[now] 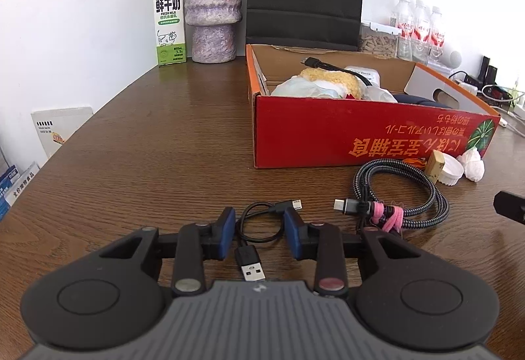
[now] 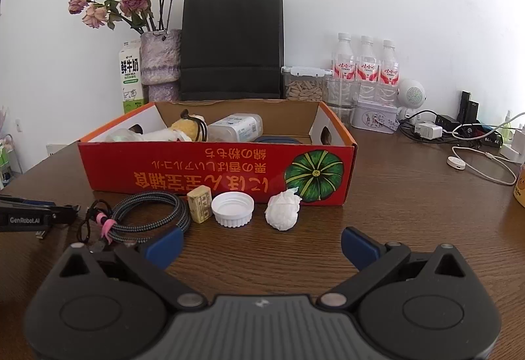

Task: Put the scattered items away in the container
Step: 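Grasp the short black USB cable with left tool while right tool moves toward the tissue, then grasp the crumpled white tissue with the right tool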

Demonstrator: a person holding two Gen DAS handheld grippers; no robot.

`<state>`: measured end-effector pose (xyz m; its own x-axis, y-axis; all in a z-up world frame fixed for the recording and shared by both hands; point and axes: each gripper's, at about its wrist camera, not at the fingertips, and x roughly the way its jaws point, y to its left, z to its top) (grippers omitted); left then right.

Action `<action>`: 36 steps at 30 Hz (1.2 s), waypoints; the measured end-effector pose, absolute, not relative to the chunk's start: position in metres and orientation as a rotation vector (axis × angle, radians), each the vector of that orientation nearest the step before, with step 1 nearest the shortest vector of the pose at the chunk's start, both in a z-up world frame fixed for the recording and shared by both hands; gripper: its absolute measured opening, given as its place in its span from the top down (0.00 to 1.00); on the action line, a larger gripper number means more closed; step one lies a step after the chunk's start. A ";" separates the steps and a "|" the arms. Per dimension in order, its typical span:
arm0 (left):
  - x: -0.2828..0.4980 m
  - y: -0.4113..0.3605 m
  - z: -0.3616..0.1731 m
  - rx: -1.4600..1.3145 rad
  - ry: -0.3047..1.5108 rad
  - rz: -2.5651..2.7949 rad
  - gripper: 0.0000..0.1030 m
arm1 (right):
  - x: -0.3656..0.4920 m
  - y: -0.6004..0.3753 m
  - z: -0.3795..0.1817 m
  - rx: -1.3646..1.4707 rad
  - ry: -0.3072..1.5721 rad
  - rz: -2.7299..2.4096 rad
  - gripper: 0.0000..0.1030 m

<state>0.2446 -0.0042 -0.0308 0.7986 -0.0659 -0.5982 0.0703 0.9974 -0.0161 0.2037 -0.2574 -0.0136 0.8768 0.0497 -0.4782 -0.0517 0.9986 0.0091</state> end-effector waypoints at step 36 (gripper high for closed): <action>0.252 -0.037 -0.007 -0.125 0.419 -0.212 0.68 | 0.284 -0.286 -0.028 0.118 0.630 0.091 0.83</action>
<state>0.2519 -0.0374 -0.0074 0.8921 -0.2292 -0.3895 0.1776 0.9703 -0.1641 0.2837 -0.2860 -0.0280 0.8047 0.1201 -0.5814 -0.0487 0.9894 0.1371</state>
